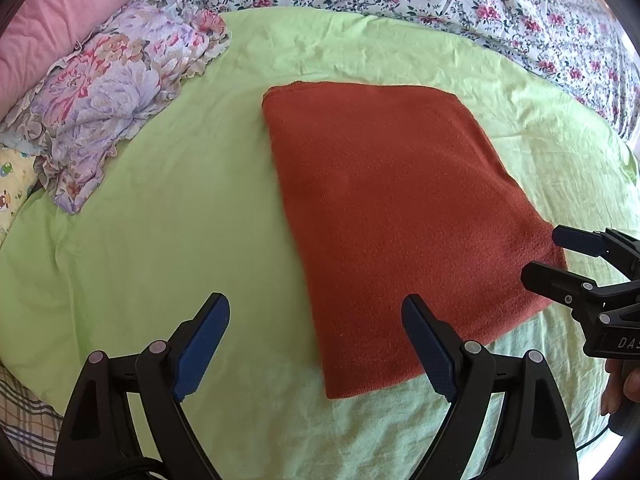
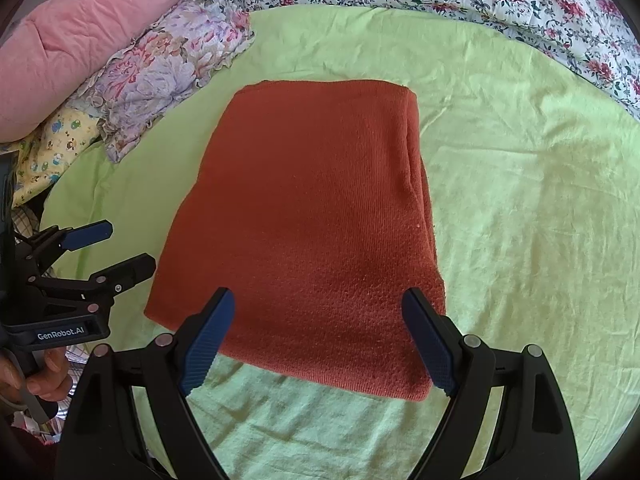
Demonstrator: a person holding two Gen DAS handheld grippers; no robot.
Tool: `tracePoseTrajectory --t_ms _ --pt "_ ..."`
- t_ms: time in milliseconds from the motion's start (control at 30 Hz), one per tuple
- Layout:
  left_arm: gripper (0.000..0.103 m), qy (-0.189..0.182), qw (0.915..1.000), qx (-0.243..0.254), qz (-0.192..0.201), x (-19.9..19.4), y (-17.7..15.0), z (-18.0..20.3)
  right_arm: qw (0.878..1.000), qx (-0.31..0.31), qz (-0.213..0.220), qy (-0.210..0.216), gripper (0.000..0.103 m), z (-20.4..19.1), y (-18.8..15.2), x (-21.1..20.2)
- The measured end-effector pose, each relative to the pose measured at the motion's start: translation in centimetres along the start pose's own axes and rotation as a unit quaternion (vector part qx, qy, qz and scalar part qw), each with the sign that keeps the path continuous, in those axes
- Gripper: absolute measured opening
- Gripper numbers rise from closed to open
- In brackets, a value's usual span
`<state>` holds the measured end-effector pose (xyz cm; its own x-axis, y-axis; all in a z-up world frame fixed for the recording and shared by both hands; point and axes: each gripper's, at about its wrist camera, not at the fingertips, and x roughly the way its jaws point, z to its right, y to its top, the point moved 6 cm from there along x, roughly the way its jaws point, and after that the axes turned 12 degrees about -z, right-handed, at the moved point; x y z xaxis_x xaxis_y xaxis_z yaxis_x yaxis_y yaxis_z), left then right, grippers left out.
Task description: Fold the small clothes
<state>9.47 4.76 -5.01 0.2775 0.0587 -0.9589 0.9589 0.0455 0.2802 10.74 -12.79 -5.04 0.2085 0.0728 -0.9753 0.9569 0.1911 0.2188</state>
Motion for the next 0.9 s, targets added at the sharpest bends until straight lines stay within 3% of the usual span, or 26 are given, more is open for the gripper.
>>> tracePoseTrajectory --t_ms 900 --pt "0.089 -0.005 1.0000 0.000 -0.001 0.00 -0.09 0.63 1.000 0.000 0.001 0.002 0.086 0.18 0.21 -0.16"
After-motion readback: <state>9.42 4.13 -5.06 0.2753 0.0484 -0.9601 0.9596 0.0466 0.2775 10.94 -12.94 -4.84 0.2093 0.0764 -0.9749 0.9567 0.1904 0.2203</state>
